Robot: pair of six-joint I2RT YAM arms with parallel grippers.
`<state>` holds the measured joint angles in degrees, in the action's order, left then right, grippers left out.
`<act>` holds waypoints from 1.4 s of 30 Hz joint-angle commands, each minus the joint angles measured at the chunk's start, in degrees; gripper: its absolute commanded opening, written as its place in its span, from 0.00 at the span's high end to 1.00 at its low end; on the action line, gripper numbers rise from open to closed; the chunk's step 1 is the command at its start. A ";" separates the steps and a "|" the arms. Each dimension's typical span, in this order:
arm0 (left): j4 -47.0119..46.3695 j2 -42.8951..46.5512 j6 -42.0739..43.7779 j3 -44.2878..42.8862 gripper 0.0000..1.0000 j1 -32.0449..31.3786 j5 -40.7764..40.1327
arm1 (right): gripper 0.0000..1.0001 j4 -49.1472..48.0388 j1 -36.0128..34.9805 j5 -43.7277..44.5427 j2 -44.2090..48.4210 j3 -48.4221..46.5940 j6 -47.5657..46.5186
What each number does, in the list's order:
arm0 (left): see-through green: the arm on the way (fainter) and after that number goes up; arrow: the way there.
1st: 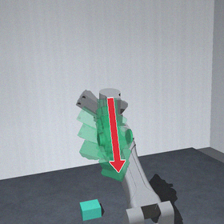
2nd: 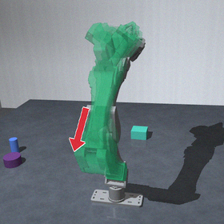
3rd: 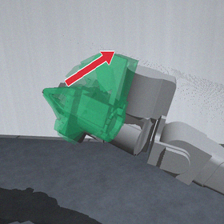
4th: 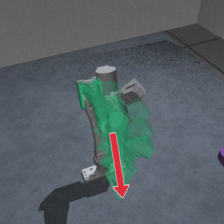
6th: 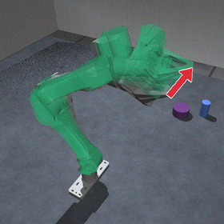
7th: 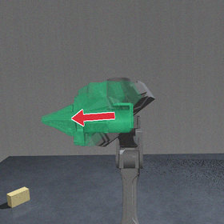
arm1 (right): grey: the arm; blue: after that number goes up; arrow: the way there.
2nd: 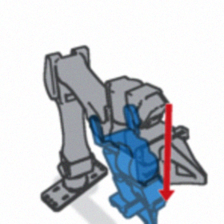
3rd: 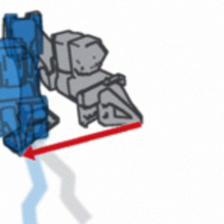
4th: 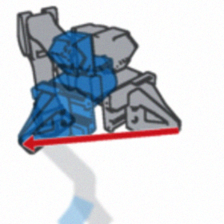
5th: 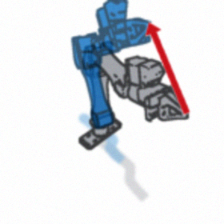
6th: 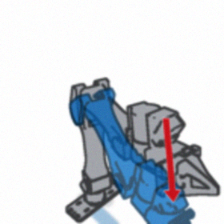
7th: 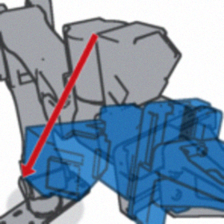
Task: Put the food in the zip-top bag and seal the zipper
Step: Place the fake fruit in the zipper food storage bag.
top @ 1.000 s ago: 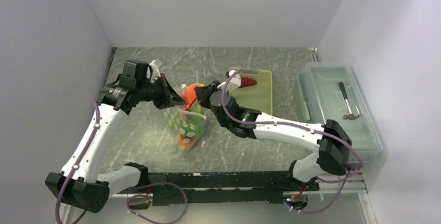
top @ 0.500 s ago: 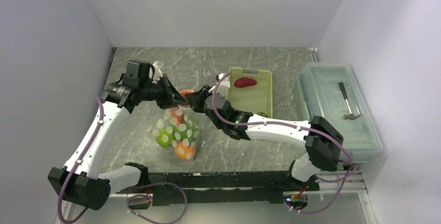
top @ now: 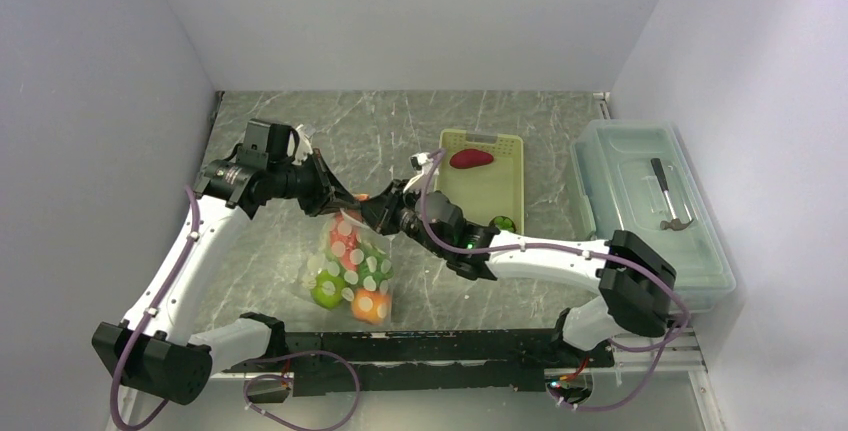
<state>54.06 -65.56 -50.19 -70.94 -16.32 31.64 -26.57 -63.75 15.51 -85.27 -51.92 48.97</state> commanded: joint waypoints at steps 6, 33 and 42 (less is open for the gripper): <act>-5.73 1.32 2.10 -3.63 1.00 0.23 0.88 | 1.00 -0.68 -0.68 -19.61 4.70 3.15 -5.41; -2.44 1.43 9.79 -4.71 1.00 0.23 1.81 | 0.48 11.10 0.52 -12.89 7.68 -4.42 -14.22; -2.00 0.53 11.78 -4.15 1.00 0.28 -0.94 | 0.47 25.76 3.49 -4.82 14.82 -8.07 -22.92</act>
<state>54.37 -65.43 -40.16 -73.10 -16.32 31.00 -7.20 -61.63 5.72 -74.74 -56.18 31.75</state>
